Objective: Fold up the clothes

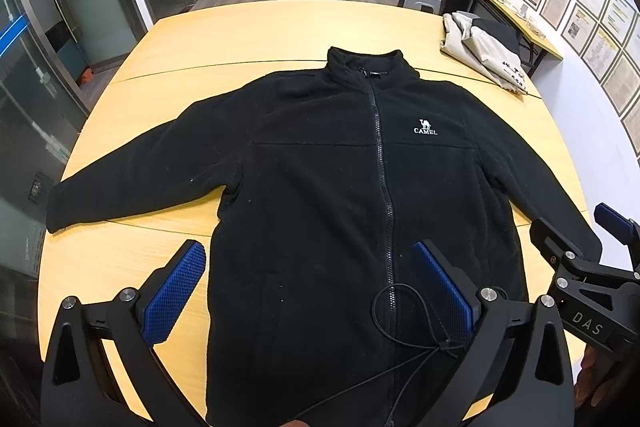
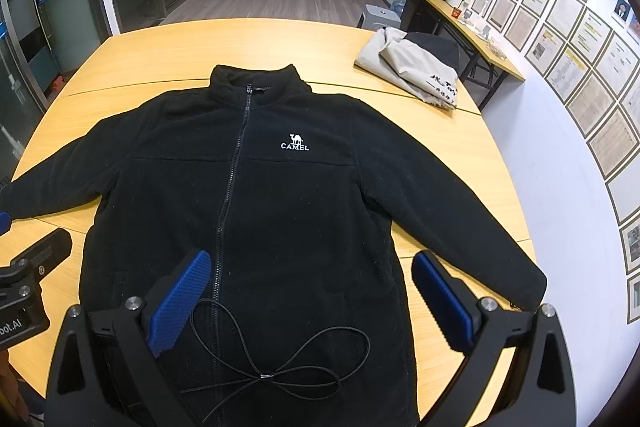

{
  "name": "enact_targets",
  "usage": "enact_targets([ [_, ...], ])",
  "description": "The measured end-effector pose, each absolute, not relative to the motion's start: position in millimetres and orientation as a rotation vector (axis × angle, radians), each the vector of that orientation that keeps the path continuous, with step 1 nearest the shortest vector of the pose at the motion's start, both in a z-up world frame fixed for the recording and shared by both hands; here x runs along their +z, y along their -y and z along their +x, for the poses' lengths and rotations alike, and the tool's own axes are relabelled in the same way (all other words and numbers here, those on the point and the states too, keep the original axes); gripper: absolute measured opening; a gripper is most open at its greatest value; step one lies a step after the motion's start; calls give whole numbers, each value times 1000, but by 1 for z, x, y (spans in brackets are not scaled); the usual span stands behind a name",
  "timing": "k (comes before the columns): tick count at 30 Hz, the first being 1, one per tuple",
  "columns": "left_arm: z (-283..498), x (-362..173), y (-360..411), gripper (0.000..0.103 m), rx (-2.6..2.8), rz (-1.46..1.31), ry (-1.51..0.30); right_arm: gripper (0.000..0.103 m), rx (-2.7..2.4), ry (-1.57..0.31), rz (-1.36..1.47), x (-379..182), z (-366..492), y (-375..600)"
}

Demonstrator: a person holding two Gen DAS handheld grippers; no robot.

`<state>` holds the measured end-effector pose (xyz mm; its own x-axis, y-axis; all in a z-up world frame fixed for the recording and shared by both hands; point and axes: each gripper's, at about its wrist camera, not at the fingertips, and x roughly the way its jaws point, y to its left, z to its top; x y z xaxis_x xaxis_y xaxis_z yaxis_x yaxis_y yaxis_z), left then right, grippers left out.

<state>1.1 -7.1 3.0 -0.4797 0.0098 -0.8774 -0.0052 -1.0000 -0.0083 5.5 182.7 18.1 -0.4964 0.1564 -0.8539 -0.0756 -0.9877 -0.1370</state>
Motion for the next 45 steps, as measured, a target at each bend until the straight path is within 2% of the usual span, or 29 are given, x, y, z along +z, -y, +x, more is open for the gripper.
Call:
enact_targets([
  [35, -3, 1, 11, 103, 2713, -1600, -10, 103, 2592, 109, -1517, 10, 3, -182],
  [45, -28, -11, 15, 103, 2732, -1608, 7, 103, 2653, 88, -1526, 3, -7, -183],
])
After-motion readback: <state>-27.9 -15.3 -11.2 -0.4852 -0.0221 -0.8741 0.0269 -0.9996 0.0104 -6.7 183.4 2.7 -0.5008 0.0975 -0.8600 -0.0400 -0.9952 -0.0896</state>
